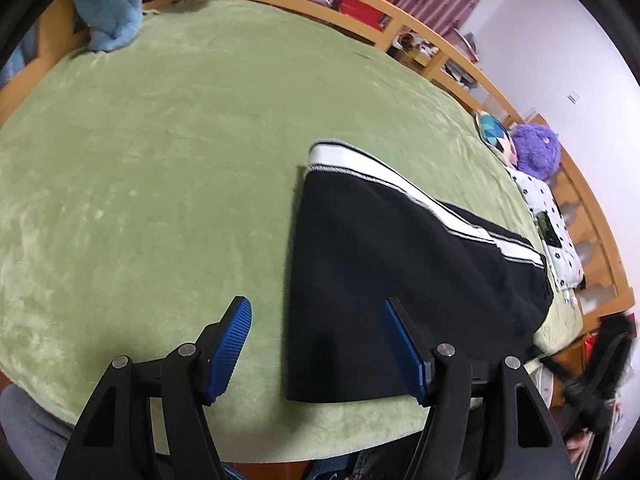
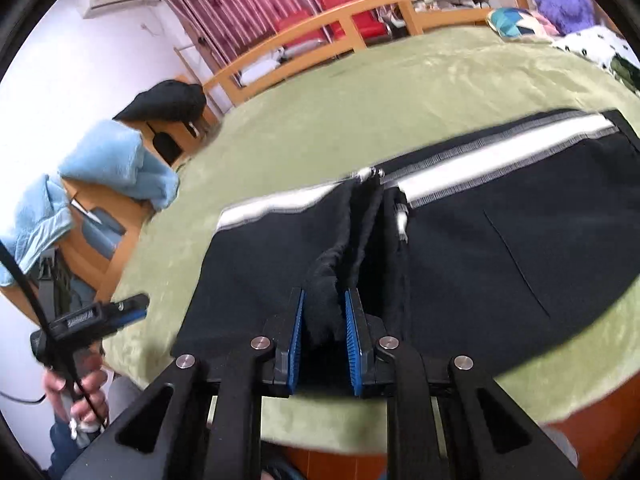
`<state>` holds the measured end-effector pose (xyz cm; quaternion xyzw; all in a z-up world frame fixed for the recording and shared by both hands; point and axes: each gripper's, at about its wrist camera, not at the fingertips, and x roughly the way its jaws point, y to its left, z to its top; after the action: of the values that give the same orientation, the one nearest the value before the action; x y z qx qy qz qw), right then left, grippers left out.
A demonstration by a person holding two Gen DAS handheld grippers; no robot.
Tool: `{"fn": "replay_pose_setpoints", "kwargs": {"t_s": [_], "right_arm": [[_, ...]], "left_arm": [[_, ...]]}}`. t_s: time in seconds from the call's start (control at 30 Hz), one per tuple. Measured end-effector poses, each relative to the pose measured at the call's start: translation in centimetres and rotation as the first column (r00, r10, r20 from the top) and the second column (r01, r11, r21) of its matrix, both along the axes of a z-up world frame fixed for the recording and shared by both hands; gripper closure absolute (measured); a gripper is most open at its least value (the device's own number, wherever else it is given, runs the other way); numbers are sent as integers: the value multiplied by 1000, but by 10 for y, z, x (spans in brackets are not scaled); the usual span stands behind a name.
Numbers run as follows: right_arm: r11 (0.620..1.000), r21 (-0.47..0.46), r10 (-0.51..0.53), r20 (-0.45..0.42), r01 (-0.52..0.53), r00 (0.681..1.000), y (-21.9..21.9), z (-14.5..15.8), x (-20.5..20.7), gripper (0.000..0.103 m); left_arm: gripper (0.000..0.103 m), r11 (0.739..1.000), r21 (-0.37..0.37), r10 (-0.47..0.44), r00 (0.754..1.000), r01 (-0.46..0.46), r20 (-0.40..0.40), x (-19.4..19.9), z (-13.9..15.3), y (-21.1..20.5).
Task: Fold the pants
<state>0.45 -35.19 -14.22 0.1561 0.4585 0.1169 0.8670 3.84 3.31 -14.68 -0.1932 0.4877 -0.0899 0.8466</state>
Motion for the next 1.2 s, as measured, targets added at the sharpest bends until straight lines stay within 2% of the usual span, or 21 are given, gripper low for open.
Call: {"fn": "replay_pose_setpoints", "kwargs": {"t_s": [0.07, 0.13, 0.23, 0.3, 0.37, 0.43, 0.57, 0.6, 0.67, 0.73, 0.77, 0.8, 0.87, 0.93, 0.97, 1.03, 1.07, 1.1, 1.13, 1.2], "right_arm": [[996, -91, -7, -140, -6, 990, 10, -39, 9, 79], [993, -117, 9, -195, -33, 981, 17, -56, 14, 79], [992, -113, 41, -135, -57, 990, 16, -34, 17, 69], [994, -110, 23, -54, -29, 998, 12, -15, 21, 34], [991, -132, 3, 24, 1, 1000, 7, -3, 36, 29], [990, -138, -23, 20, 25, 1000, 4, -6, 62, 29], [992, -89, -92, 5, 92, 996, -5, -29, 113, 29], [993, -72, -95, -17, 94, 995, -7, -37, 122, 29], [998, -6, -67, -116, 67, 991, -6, -58, 148, 29], [999, 21, -34, -194, 39, 980, 0, -73, 166, 40], [1000, -22, -24, -185, 20, 982, 3, -73, 171, 53], [998, -57, -5, -155, -4, 988, 6, -69, 174, 73], [1000, -13, 26, -68, -27, 997, -2, -51, 173, 83], [998, 65, -12, -13, 13, 1000, -17, -37, 171, 83], [998, 50, -26, -19, 27, 999, -19, -37, 174, 82], [999, -42, -24, -72, 21, 997, -12, -50, 182, 77], [995, -98, -20, -124, 8, 992, -6, -63, 186, 64], [991, -137, -15, -168, -9, 986, -3, -73, 187, 60], [991, -136, -4, -184, -22, 983, -2, -77, 181, 60], [991, -132, -17, -146, -3, 989, -7, -71, 164, 59]], "left_arm": [[37, 1000, -7, -17, 999, 17, -34, 5, -9, -1], [37, 1000, -8, -31, 996, 30, -84, 10, -17, -4], [37, 999, 5, -40, 995, 41, -89, 8, -21, -1], [37, 999, 17, -30, 996, 32, -78, 5, -25, 3], [37, 999, 19, -26, 994, 28, -102, 6, -34, 6], [37, 1000, 3, -20, 992, 20, -125, 7, -41, 10], [37, 999, -38, -5, 994, 1, -105, 8, -41, 20], [37, 999, -42, -3, 995, -1, -102, 9, -39, 22], [37, 999, -52, 1, 996, -5, -93, 11, -37, 26], [37, 998, -70, 1, 996, -7, -86, 14, -36, 30], [37, 997, -76, 4, 996, -11, -86, 15, -36, 30], [37, 996, -85, 10, 996, -18, -87, 16, -35, 31], [37, 994, -108, 12, 996, -21, -85, 17, -35, 32], [37, 994, -110, 6, 997, -16, -83, 19, -35, 30], [37, 994, -105, 3, 997, -11, -80, 19, -36, 28], [37, 996, -88, -7, 997, 0, -80, 21, -36, 23], [37, 997, -81, -14, 997, 8, -82, 22, -36, 20], [37, 997, -79, -22, 997, 16, -79, 24, -35, 17], [37, 997, -74, -30, 997, 24, -74, 26, -34, 14], [37, 997, -60, -50, 996, 46, -68, 34, -32, 4]]}}
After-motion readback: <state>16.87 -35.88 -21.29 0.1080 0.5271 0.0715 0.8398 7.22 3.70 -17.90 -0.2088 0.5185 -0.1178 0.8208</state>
